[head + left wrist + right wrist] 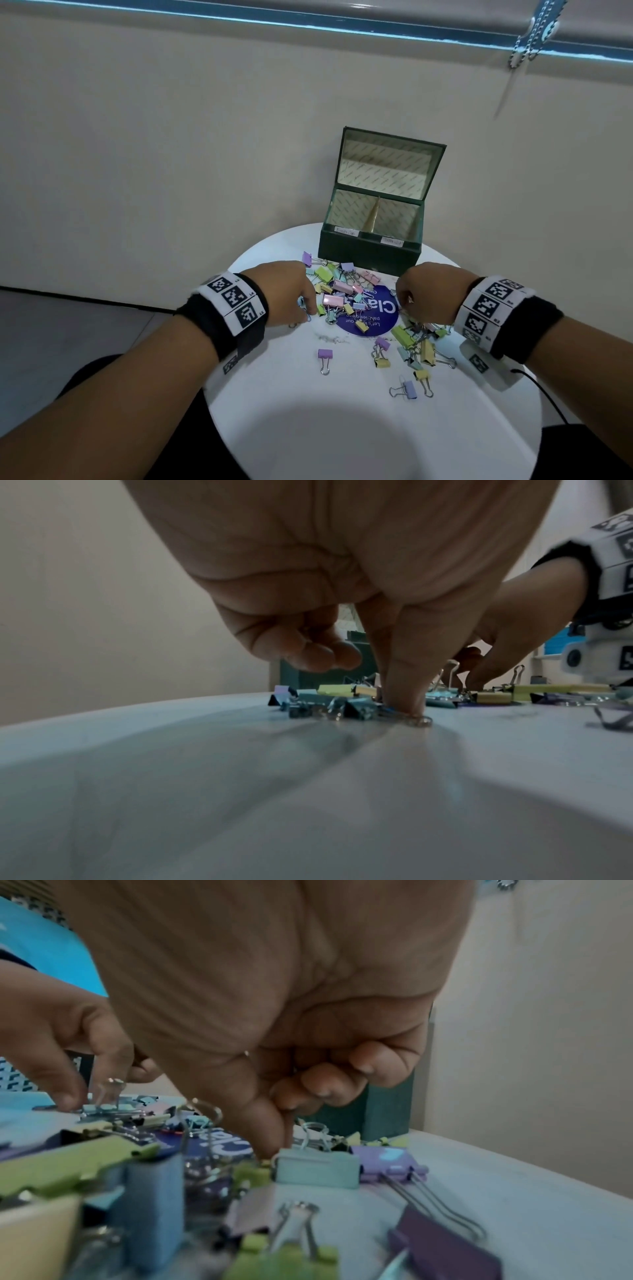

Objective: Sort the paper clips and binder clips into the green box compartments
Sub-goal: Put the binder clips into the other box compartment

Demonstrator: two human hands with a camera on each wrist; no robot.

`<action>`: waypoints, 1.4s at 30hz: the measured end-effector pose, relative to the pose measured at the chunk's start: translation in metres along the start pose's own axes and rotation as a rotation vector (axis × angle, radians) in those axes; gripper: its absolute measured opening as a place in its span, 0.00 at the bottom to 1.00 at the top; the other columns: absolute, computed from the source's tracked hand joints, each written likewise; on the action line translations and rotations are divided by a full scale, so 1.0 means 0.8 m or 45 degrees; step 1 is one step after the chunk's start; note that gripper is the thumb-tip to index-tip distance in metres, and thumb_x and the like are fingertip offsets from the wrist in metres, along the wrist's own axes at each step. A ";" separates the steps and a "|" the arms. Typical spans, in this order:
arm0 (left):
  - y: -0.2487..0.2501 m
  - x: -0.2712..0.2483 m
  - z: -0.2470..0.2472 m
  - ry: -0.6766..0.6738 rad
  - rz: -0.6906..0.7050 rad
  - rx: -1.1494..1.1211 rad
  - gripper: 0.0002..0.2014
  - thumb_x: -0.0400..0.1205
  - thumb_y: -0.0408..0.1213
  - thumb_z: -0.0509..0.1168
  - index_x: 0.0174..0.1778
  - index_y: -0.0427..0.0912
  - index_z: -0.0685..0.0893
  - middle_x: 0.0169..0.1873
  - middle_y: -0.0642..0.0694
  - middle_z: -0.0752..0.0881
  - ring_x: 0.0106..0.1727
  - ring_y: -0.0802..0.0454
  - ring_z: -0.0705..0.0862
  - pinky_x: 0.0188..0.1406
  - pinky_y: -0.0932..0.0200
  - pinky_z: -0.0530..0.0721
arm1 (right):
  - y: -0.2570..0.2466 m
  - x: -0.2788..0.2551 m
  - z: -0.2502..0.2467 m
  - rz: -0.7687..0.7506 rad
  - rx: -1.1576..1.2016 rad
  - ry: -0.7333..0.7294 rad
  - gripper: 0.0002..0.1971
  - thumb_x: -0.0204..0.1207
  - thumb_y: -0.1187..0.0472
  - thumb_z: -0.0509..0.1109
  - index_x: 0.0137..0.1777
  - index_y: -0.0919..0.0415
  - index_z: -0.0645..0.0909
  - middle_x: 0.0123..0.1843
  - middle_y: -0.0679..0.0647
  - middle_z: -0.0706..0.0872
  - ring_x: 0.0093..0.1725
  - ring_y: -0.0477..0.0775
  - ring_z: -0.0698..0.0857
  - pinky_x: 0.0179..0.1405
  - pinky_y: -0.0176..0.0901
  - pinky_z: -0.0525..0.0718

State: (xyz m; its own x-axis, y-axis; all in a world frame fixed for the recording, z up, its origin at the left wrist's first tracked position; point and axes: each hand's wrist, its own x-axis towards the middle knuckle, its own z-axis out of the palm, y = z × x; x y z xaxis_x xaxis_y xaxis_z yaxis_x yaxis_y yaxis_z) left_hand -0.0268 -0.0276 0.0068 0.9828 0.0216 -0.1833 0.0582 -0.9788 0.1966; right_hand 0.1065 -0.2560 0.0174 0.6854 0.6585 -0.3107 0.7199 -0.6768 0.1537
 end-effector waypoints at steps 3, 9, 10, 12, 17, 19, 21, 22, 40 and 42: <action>0.002 0.002 0.001 0.015 0.027 0.008 0.04 0.78 0.46 0.71 0.44 0.55 0.92 0.42 0.58 0.81 0.43 0.57 0.82 0.38 0.61 0.79 | 0.001 0.002 0.002 0.026 0.053 0.004 0.07 0.75 0.59 0.69 0.51 0.50 0.86 0.49 0.47 0.88 0.49 0.50 0.85 0.46 0.36 0.83; 0.005 0.007 0.000 0.137 0.137 0.016 0.05 0.82 0.42 0.62 0.42 0.52 0.83 0.43 0.55 0.79 0.45 0.52 0.81 0.44 0.60 0.78 | 0.001 0.011 -0.001 0.123 0.089 -0.015 0.06 0.73 0.59 0.72 0.46 0.57 0.89 0.44 0.53 0.90 0.46 0.54 0.88 0.44 0.41 0.88; 0.005 0.007 -0.001 0.178 0.150 -0.019 0.04 0.82 0.41 0.62 0.42 0.52 0.81 0.43 0.55 0.80 0.45 0.52 0.81 0.44 0.59 0.78 | 0.000 0.013 -0.001 0.129 0.094 -0.023 0.06 0.73 0.60 0.72 0.46 0.58 0.89 0.43 0.53 0.90 0.45 0.54 0.89 0.44 0.42 0.89; 0.005 0.009 -0.004 0.202 0.143 -0.078 0.03 0.82 0.39 0.61 0.45 0.51 0.79 0.41 0.54 0.83 0.43 0.52 0.81 0.45 0.55 0.82 | -0.002 0.015 -0.001 0.132 0.090 -0.028 0.06 0.73 0.61 0.71 0.46 0.59 0.89 0.43 0.54 0.90 0.46 0.55 0.89 0.45 0.43 0.90; 0.011 0.010 -0.008 0.104 0.156 -0.104 0.20 0.86 0.34 0.53 0.64 0.62 0.80 0.42 0.58 0.74 0.39 0.61 0.75 0.40 0.61 0.72 | -0.004 0.012 -0.001 0.127 0.029 -0.021 0.07 0.75 0.58 0.71 0.50 0.58 0.87 0.46 0.53 0.89 0.46 0.53 0.88 0.49 0.42 0.89; 0.015 0.011 -0.008 0.002 0.167 -0.032 0.23 0.86 0.34 0.52 0.65 0.66 0.83 0.49 0.55 0.75 0.49 0.54 0.79 0.49 0.59 0.76 | -0.005 0.010 0.000 0.124 0.011 0.002 0.07 0.76 0.58 0.71 0.50 0.58 0.85 0.43 0.51 0.87 0.44 0.53 0.86 0.46 0.41 0.87; 0.019 0.014 -0.006 -0.078 0.160 -0.001 0.25 0.86 0.34 0.51 0.68 0.67 0.82 0.59 0.49 0.79 0.58 0.48 0.81 0.55 0.57 0.78 | -0.007 0.008 0.000 0.121 0.008 0.005 0.06 0.76 0.58 0.71 0.48 0.58 0.85 0.42 0.52 0.86 0.43 0.53 0.86 0.46 0.41 0.87; 0.020 0.015 -0.005 -0.095 0.152 -0.003 0.24 0.86 0.34 0.52 0.68 0.66 0.82 0.63 0.48 0.80 0.62 0.46 0.81 0.56 0.57 0.77 | -0.007 0.008 0.000 0.118 0.006 -0.004 0.07 0.75 0.57 0.71 0.49 0.59 0.85 0.43 0.52 0.87 0.44 0.54 0.86 0.46 0.41 0.88; 0.023 0.020 -0.009 0.064 0.013 -0.007 0.12 0.83 0.52 0.59 0.58 0.60 0.84 0.50 0.54 0.75 0.53 0.51 0.80 0.55 0.53 0.79 | -0.042 0.006 -0.017 -0.094 0.166 0.060 0.10 0.84 0.46 0.62 0.55 0.50 0.79 0.48 0.49 0.85 0.48 0.53 0.83 0.49 0.47 0.85; 0.026 0.017 -0.009 -0.009 0.072 0.038 0.15 0.81 0.57 0.63 0.63 0.67 0.83 0.48 0.55 0.71 0.55 0.52 0.79 0.56 0.54 0.79 | -0.044 0.009 -0.014 -0.070 0.127 0.042 0.17 0.79 0.40 0.69 0.62 0.47 0.79 0.55 0.48 0.86 0.53 0.52 0.84 0.52 0.48 0.87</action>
State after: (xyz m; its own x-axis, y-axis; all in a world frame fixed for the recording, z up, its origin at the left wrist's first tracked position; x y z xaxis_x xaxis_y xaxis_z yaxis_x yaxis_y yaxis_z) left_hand -0.0107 -0.0463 0.0155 0.9831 -0.0356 -0.1794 -0.0031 -0.9840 0.1779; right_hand 0.0877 -0.2237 0.0202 0.6499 0.7048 -0.2846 0.7430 -0.6679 0.0425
